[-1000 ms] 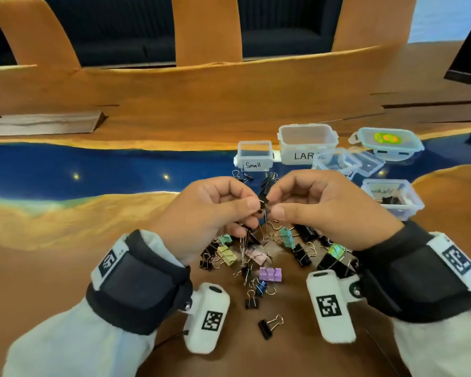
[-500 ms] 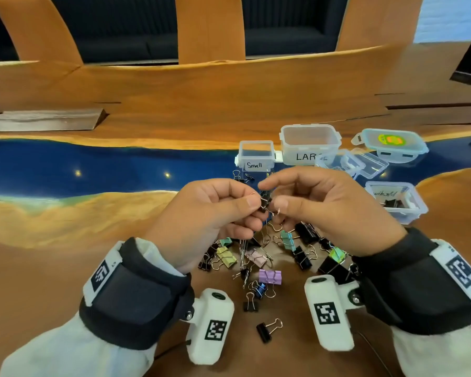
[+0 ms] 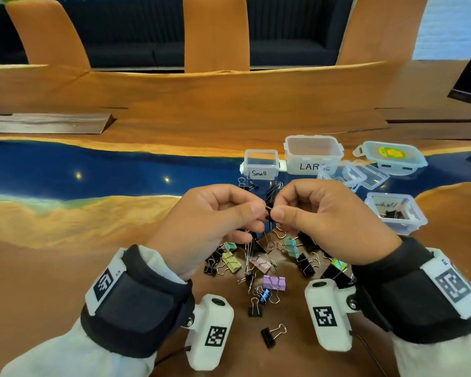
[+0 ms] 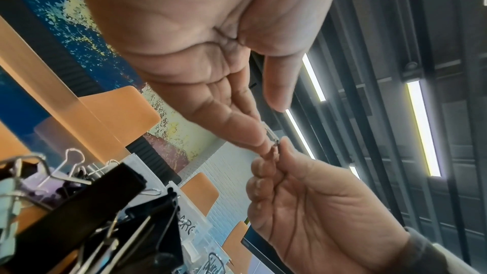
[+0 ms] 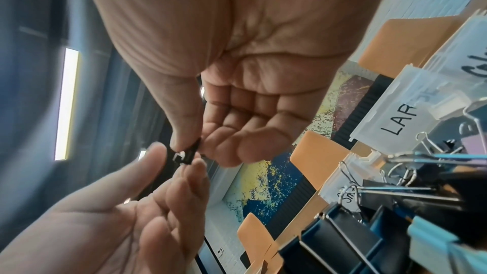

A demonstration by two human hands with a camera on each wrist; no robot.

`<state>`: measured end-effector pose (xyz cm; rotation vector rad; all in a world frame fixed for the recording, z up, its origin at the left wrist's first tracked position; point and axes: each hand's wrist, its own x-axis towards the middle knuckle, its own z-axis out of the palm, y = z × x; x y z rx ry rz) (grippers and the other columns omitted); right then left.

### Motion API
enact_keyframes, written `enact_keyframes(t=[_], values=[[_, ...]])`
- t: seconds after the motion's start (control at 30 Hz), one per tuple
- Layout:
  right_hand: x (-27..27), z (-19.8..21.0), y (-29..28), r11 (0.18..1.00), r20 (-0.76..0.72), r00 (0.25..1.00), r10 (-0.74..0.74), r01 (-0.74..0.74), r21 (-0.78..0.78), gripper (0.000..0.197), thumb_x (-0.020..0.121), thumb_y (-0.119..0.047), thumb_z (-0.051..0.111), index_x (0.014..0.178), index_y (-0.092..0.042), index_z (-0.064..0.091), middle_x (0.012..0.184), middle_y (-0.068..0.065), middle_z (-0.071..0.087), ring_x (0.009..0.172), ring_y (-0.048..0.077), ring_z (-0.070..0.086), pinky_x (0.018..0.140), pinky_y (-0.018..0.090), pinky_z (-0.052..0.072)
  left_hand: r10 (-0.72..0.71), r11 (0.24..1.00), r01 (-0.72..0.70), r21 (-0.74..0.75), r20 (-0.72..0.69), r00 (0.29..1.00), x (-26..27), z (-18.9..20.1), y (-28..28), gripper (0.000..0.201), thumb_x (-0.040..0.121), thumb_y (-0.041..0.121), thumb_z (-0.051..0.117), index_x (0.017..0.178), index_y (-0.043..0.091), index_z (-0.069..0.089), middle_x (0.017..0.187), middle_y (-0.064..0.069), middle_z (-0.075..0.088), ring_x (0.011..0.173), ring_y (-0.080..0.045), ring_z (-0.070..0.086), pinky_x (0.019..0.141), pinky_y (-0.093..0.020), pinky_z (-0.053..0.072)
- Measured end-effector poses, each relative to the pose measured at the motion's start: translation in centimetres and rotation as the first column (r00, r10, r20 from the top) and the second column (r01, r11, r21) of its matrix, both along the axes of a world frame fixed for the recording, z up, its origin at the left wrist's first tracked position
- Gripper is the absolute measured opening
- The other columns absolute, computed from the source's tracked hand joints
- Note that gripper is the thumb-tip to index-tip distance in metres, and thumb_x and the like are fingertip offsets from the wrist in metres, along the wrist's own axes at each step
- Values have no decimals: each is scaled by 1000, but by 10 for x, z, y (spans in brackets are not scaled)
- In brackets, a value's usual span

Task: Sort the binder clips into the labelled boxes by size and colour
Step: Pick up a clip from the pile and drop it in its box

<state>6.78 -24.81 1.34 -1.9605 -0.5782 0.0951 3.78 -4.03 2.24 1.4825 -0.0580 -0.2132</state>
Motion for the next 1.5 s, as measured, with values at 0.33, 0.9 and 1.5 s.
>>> enact_keyframes(t=[0.33, 0.9, 1.5], values=[[77, 69, 8, 825, 229, 970, -80, 193, -531, 29, 82, -43, 76, 104, -28, 66, 98, -13, 66, 92, 5, 62, 82, 21, 50, 147, 986, -147, -77, -15, 989, 4, -2, 27, 4, 86, 5, 70, 88, 2, 69, 80, -13, 73, 73, -20, 70, 59, -21, 59], [191, 6, 62, 185, 94, 994, -55, 102, -977, 86, 65, -46, 89, 139, -21, 51, 128, -3, 65, 114, 26, 62, 103, 47, 46, 207, 978, -206, -31, 48, 977, 2, -6, 67, 17, 74, 21, 76, 85, 9, 73, 82, -7, 73, 71, -14, 64, 56, -23, 53], [44, 55, 39, 642, 89, 987, 134, -18, -766, 88, 58, -66, 83, 132, -30, 53, 119, -16, 58, 97, 3, 49, 81, 25, 41, 89, 910, -176, 375, 239, 967, 35, 17, 30, 14, 79, 44, 81, 87, 33, 78, 76, -2, 69, 79, -27, 62, 83, -40, 53]])
